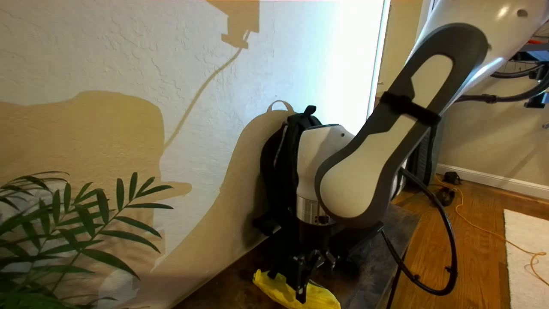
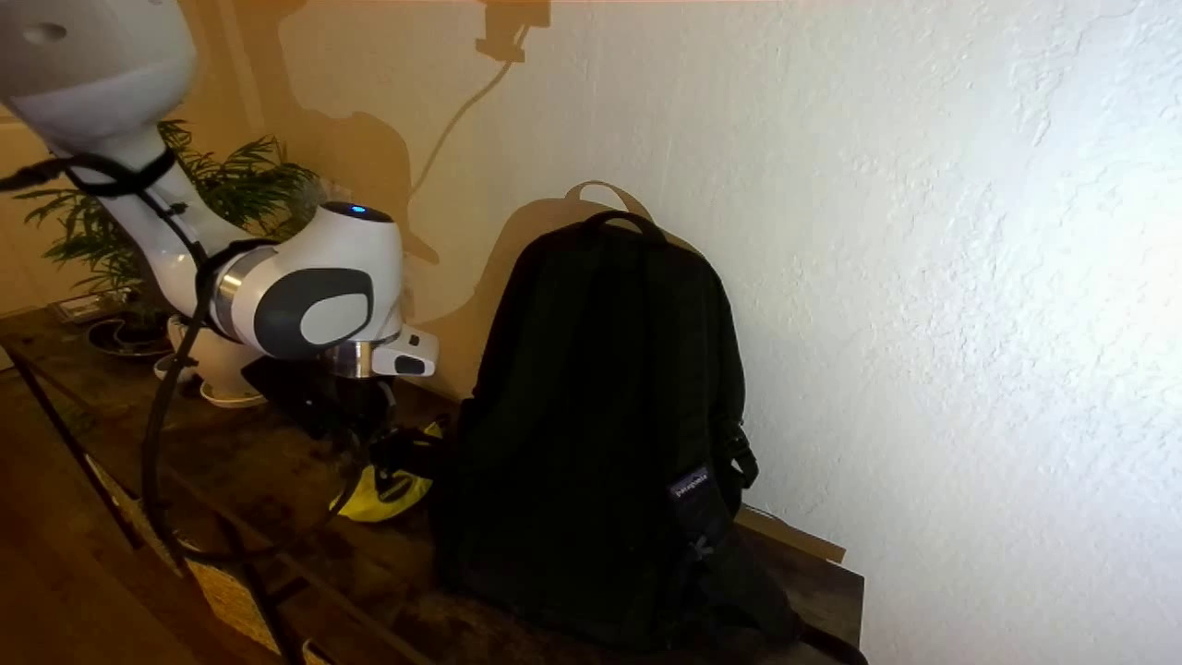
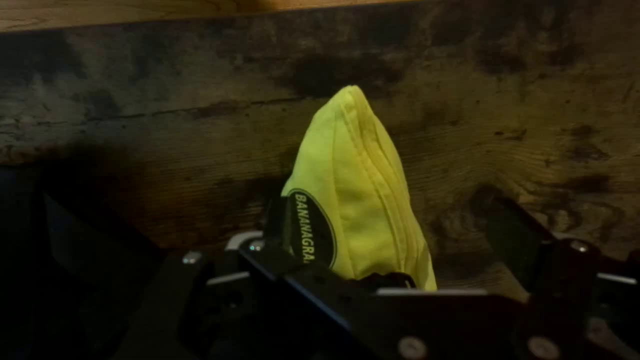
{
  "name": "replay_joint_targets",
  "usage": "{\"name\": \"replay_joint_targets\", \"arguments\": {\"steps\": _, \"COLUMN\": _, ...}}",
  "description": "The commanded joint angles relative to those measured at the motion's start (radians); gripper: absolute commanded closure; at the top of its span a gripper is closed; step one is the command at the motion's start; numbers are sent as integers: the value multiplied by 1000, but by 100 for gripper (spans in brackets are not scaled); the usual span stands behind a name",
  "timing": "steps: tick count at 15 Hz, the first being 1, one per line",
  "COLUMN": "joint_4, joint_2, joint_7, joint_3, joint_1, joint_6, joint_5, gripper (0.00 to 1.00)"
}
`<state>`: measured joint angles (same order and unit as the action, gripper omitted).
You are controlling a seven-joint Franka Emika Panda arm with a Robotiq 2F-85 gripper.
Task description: Pick up the object and put it in the bag
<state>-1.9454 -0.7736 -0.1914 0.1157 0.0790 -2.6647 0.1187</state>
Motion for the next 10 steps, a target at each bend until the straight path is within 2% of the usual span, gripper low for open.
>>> {"name": "replay_joint_targets", "arguments": {"steps": 1, "joint_4": 66, "joint_2": -60, "joint_7": 34, "joint_3": -10, "joint_1": 10, "joint_6": 12, "joint_5": 2, "gripper": 0}}
{"name": "replay_joint_targets", "arguments": {"steps": 10, "joint_4": 231, "joint_2": -207, "joint_7": 130, "joint_3": -20, "joint_1": 21, "joint_6": 29, "joint_5": -50, "gripper": 0}}
